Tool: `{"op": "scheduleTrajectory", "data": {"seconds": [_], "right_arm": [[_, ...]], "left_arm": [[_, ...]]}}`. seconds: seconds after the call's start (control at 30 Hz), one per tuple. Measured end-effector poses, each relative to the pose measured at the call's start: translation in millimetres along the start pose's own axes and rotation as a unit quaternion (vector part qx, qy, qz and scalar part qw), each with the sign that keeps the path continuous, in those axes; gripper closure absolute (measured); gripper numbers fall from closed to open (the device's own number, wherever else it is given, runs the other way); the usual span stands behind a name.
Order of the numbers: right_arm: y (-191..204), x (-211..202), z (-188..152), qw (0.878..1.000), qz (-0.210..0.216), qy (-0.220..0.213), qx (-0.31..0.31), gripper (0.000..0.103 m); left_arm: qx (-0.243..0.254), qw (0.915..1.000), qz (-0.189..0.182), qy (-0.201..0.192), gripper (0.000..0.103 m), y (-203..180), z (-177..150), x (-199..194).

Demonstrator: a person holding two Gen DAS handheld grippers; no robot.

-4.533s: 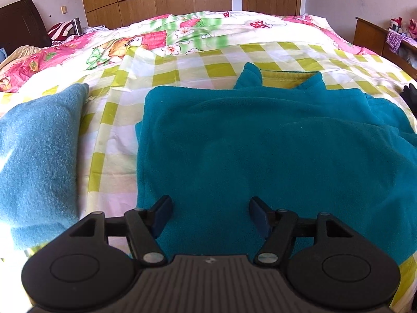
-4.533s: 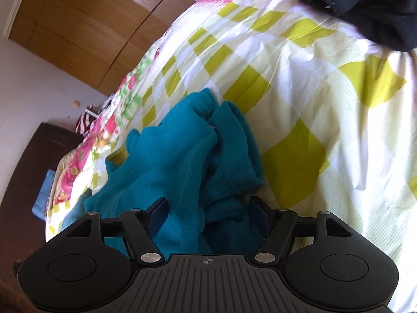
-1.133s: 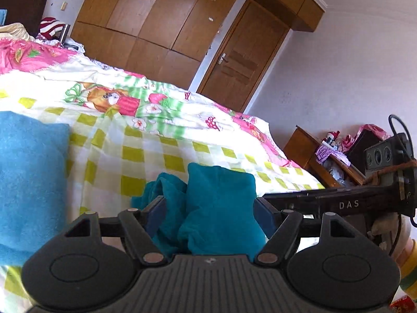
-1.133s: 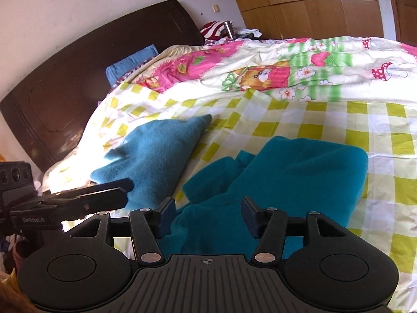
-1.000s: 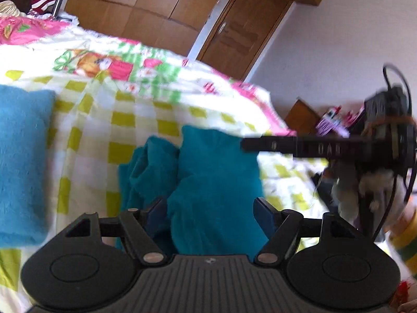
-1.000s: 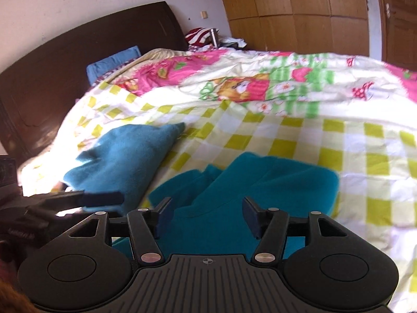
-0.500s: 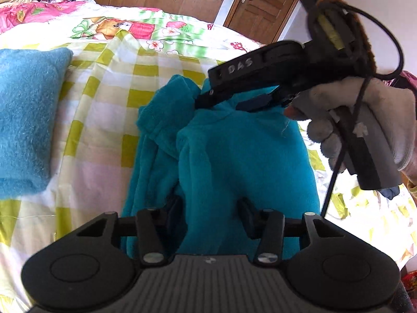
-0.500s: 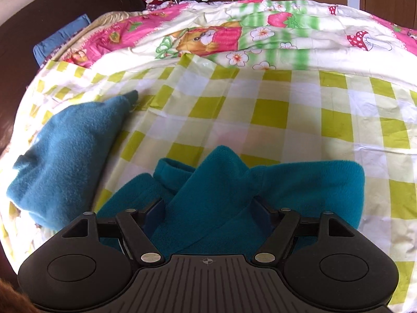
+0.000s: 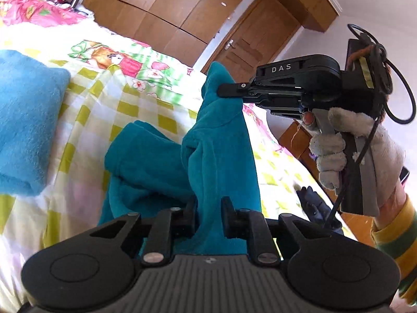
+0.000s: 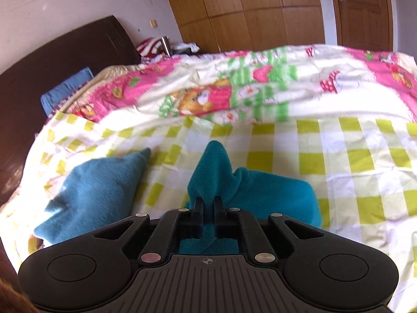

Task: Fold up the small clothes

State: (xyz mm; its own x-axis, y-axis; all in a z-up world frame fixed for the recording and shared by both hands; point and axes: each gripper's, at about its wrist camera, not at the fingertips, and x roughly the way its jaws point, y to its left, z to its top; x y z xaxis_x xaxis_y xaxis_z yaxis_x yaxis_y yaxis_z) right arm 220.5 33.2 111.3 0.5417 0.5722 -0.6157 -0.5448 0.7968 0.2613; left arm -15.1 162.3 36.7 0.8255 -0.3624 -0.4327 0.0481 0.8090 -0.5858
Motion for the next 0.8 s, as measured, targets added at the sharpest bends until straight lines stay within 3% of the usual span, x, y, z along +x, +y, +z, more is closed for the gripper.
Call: {"op": "scheduleTrajectory", "data": {"seconds": [0.17,0.23,0.3,0.37,0.47,0.63,0.73,0.8], "right_arm": [[50,48,-10,0.998,0.034,0.027,-0.052,0.095],[64,80,-18,0.996,0.039,0.052,-0.058,0.095],[78,107,-28,0.995,0.039,0.069,-0.064,0.095],[95,128,-43,0.992,0.053,0.086,-0.075,0.095],[104,141,-58,0.990,0.058,0.096,-0.084,0.095],[75,123,-48,0.993,0.058,0.082,-0.056,0.096],[48,100,-37,0.996,0.043,0.064,-0.035,0.096],[32,83,-33,0.997,0.047,0.054,-0.014,0.096]], "left_arm": [[-0.077,0.9954,0.049,0.026,0.072,52,-11,4],[-0.139,0.9883,0.039,0.048,0.073,77,-17,9],[-0.158,0.9848,0.044,0.058,0.073,84,-17,12],[-0.141,0.9852,0.067,0.070,0.077,81,-15,15],[-0.120,0.9893,0.050,0.067,0.076,80,-5,9],[-0.096,0.9942,0.047,0.004,0.047,87,23,-24],[-0.089,0.9949,0.036,-0.031,0.042,88,37,-34],[-0.054,0.9937,0.087,-0.045,0.042,79,47,-23]]}}
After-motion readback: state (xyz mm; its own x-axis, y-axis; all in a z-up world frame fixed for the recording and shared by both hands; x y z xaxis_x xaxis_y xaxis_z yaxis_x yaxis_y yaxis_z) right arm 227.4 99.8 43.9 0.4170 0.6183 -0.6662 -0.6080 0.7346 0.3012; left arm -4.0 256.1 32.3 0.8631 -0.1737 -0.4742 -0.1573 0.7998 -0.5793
